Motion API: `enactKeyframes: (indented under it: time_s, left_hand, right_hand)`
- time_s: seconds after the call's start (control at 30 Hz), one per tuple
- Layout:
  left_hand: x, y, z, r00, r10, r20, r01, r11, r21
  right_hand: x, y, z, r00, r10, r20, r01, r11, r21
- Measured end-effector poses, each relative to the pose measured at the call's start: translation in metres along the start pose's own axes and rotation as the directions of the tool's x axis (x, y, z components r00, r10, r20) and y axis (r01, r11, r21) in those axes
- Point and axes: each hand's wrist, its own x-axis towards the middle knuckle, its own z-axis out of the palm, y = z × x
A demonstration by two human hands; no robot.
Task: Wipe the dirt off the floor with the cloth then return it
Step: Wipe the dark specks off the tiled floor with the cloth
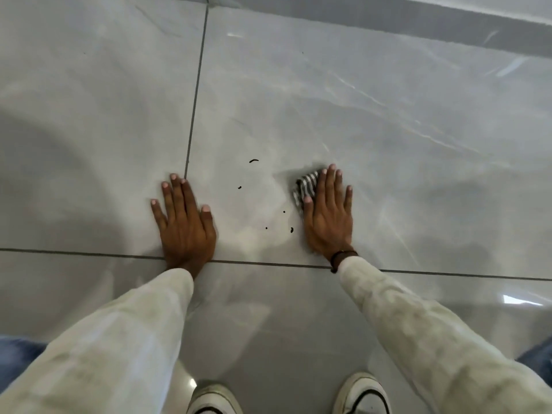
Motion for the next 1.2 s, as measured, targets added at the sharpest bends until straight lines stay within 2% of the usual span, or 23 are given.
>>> enactKeyframes:
  time_s: [0.07, 0.13, 0.17, 0.2, 0.27, 0.33, 0.37, 0.4, 0.47, 0.53, 0.57, 0.63, 0.7, 0.73, 0.77, 0.83, 0.87, 0.9, 0.93, 1.0, 1.07, 1.13, 1.2]
  left_hand:
    - [0.000, 0.000, -0.002, 1.000, -0.001, -0.004, 0.001, 1.000, 0.013]
    - [0.001, 0.001, -0.005, 1.000, -0.001, -0.009, 0.001, 1.000, 0.011]
    - [0.000, 0.002, -0.005, 1.000, 0.002, -0.015, -0.002, 1.000, 0.008]
    - [0.000, 0.001, -0.004, 1.000, 0.000, -0.025, 0.000, 1.000, 0.013]
    - [0.000, 0.001, -0.003, 0.999, -0.005, -0.041, 0.006, 1.000, 0.019]
    - [0.001, 0.002, -0.002, 0.999, 0.003, -0.044, -0.002, 1.000, 0.016]
    - [0.000, 0.003, -0.002, 0.999, 0.005, -0.054, -0.004, 1.000, 0.020]
    - [0.000, 0.003, -0.003, 0.998, 0.005, -0.061, -0.004, 1.000, 0.026]
    - [-0.001, 0.002, -0.003, 0.998, -0.001, -0.058, 0.002, 1.000, 0.020]
    - [-0.001, 0.002, -0.003, 0.998, 0.013, -0.066, -0.012, 1.000, 0.017]
    - [0.000, 0.003, -0.004, 0.997, 0.022, -0.068, -0.021, 1.000, 0.023]
    - [0.001, 0.004, -0.004, 0.997, 0.034, -0.066, -0.033, 0.999, 0.025]
    - [0.001, 0.004, -0.003, 0.997, 0.025, -0.067, -0.023, 0.999, 0.029]
    - [0.001, 0.003, -0.003, 0.997, 0.025, -0.066, -0.023, 0.999, 0.028]
    - [0.001, 0.004, -0.004, 0.998, 0.026, -0.059, -0.024, 0.999, 0.024]
    - [0.001, 0.004, -0.008, 0.999, 0.024, -0.045, -0.024, 1.000, 0.013]
    - [0.002, 0.004, -0.009, 0.999, 0.023, -0.039, -0.022, 1.000, 0.011]
    - [0.002, 0.004, -0.010, 0.999, 0.018, -0.031, -0.018, 1.000, 0.012]
    - [0.003, 0.005, -0.011, 1.000, 0.016, -0.023, -0.015, 1.000, 0.013]
    - [0.002, 0.005, -0.012, 1.000, 0.008, -0.017, -0.008, 1.000, 0.022]
    - [0.003, 0.006, -0.013, 1.000, 0.009, -0.017, -0.009, 0.999, 0.037]
    - [0.002, 0.006, -0.014, 1.000, 0.004, -0.010, -0.004, 0.999, 0.034]
    - [0.001, 0.008, -0.016, 1.000, 0.005, -0.014, -0.005, 0.999, 0.032]
  right_hand:
    - [-0.009, -0.011, 0.007, 0.993, -0.119, 0.022, 0.119, 0.992, -0.029]
    - [-0.034, 0.009, 0.008, 0.940, -0.330, 0.084, 0.337, 0.938, -0.086]
    - [-0.042, 0.030, 0.003, 0.916, -0.383, 0.118, 0.396, 0.911, -0.111]
    - [-0.039, 0.047, -0.003, 0.915, -0.382, 0.126, 0.398, 0.908, -0.135]
    - [-0.013, 0.054, -0.010, 0.973, -0.207, 0.100, 0.221, 0.964, -0.150]
    - [0.006, 0.019, -0.007, 0.999, -0.007, 0.049, 0.013, 0.993, -0.116]
    - [0.002, -0.004, 0.000, 0.999, -0.004, 0.043, 0.009, 0.993, -0.114]
    - [-0.010, -0.023, 0.008, 0.993, -0.107, 0.056, 0.113, 0.986, -0.121]
    - [-0.040, -0.029, 0.016, 0.916, -0.383, 0.119, 0.396, 0.911, -0.118]
    - [-0.045, 0.004, 0.005, 0.863, -0.480, 0.161, 0.499, 0.858, -0.119]
    - [-0.035, 0.018, -0.002, 0.884, -0.440, 0.158, 0.462, 0.875, -0.145]
    - [-0.003, 0.026, -0.012, 0.969, -0.225, 0.101, 0.239, 0.957, -0.163]
    - [0.016, -0.008, -0.007, 0.998, -0.045, 0.032, 0.049, 0.988, -0.144]
    - [0.012, -0.029, 0.000, 0.999, -0.045, 0.025, 0.048, 0.991, -0.127]
    - [0.001, -0.044, 0.009, 0.990, -0.136, 0.045, 0.140, 0.983, -0.117]
    - [-0.029, -0.043, 0.015, 0.896, -0.426, 0.124, 0.440, 0.889, -0.124]
    - [-0.034, -0.025, 0.011, 0.853, -0.500, 0.148, 0.518, 0.845, -0.132]
    - [-0.029, -0.007, 0.005, 0.847, -0.511, 0.147, 0.529, 0.839, -0.128]
    - [-0.018, 0.007, -0.001, 0.880, -0.455, 0.135, 0.472, 0.870, -0.143]
    - [0.015, 0.013, -0.013, 0.967, -0.235, 0.098, 0.249, 0.956, -0.156]
    - [0.033, -0.015, -0.010, 0.992, -0.110, 0.054, 0.117, 0.983, -0.140]
    - [0.019, -0.043, 0.000, 0.979, -0.189, 0.075, 0.197, 0.973, -0.123]
    - [-0.012, -0.041, 0.004, 0.912, -0.385, 0.138, 0.401, 0.909, -0.112]
